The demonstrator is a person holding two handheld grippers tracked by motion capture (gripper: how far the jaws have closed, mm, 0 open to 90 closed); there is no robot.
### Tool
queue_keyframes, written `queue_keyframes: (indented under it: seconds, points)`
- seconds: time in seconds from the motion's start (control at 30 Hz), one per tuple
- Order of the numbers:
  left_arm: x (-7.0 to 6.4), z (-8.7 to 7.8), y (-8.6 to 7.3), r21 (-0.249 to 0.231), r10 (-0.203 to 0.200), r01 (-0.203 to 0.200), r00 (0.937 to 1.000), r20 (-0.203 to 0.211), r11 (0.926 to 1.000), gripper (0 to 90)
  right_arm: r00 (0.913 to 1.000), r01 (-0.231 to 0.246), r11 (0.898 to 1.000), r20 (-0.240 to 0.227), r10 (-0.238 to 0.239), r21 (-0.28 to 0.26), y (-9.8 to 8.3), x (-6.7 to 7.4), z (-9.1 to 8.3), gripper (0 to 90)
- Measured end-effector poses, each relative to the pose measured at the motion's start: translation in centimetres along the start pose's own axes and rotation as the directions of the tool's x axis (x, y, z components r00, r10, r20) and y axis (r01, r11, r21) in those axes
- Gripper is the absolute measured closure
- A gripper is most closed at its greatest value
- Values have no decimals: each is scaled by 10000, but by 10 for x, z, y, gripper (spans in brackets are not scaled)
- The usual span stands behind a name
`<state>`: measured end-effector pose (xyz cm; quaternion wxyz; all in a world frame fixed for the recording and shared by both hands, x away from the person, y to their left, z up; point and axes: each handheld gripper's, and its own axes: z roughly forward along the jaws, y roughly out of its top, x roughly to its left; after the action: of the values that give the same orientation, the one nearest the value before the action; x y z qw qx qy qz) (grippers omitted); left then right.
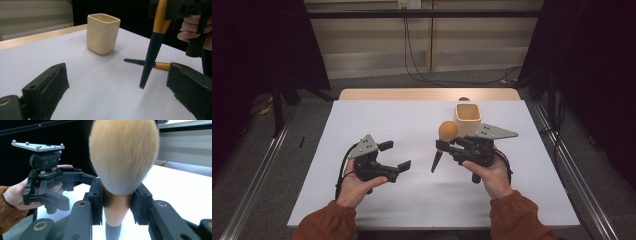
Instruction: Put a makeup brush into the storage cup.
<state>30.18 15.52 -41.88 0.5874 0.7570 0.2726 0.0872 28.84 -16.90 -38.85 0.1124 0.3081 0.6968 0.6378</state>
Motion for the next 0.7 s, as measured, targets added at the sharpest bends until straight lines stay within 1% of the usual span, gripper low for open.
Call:
queue_keyframes:
  seconds: [0.07,0.1,0.13,0.17,0.23,0.3,0.33,0.43,0.5,0.53,0.57,0.63,0.67,0.7]
  points:
    - [1,-3,-1,1,30,-30,9992,-397,10000,21,10000,-12,10000,65,12,-48,1,-1,-2,664]
    - [2,-4,-2,16,-58,59,9985,-543,10000,20,9999,-15,10000,103,16,-65,1,-2,-3,665]
    - [4,-6,-2,91,-153,160,9976,-679,9998,20,9999,17,10000,151,-16,-71,1,-2,-4,664]
    - [5,-8,-3,108,-145,153,9973,-722,9998,21,9998,-12,10000,195,13,-75,2,-3,-5,664]
    - [6,-12,-3,13,-267,270,9949,-975,9996,20,9997,-49,9999,257,52,-121,2,-5,-8,664]
    - [8,-17,-5,-134,-413,402,9944,-971,9991,20,9992,-77,9998,381,83,-155,3,-7,-10,664]
    - [8,-19,-5,-189,-521,506,9947,-892,9985,20,9992,-71,9998,401,77,-159,3,-7,-11,664]
    - [8,-24,-7,-150,-392,379,9942,-1006,9992,23,9988,-66,9998,481,74,-182,4,-9,-13,664]
    - [9,-28,-8,-187,-425,409,9947,-935,9990,23,9988,-51,9998,491,59,-171,4,-10,-15,664]
    - [9,-30,-8,-203,-424,406,9943,-977,9990,23,9989,-48,9998,474,56,-186,5,-11,-15,664]
    - [9,-33,-9,-231,-343,320,9939,-1044,9992,23,9989,1,9998,466,8,-204,5,-12,-16,663]
    - [9,-38,-10,-348,-329,292,9931,-1124,9990,20,9985,36,9998,551,-26,-182,6,-13,-18,664]
    - [9,-41,-11,-318,-271,236,9930,-1152,9992,20,9982,55,9998,598,-45,-170,7,-14,-19,664]
    - [9,-44,-11,-349,-184,139,9908,-1344,9993,21,9980,81,9998,634,-68,-201,8,-15,-20,664]
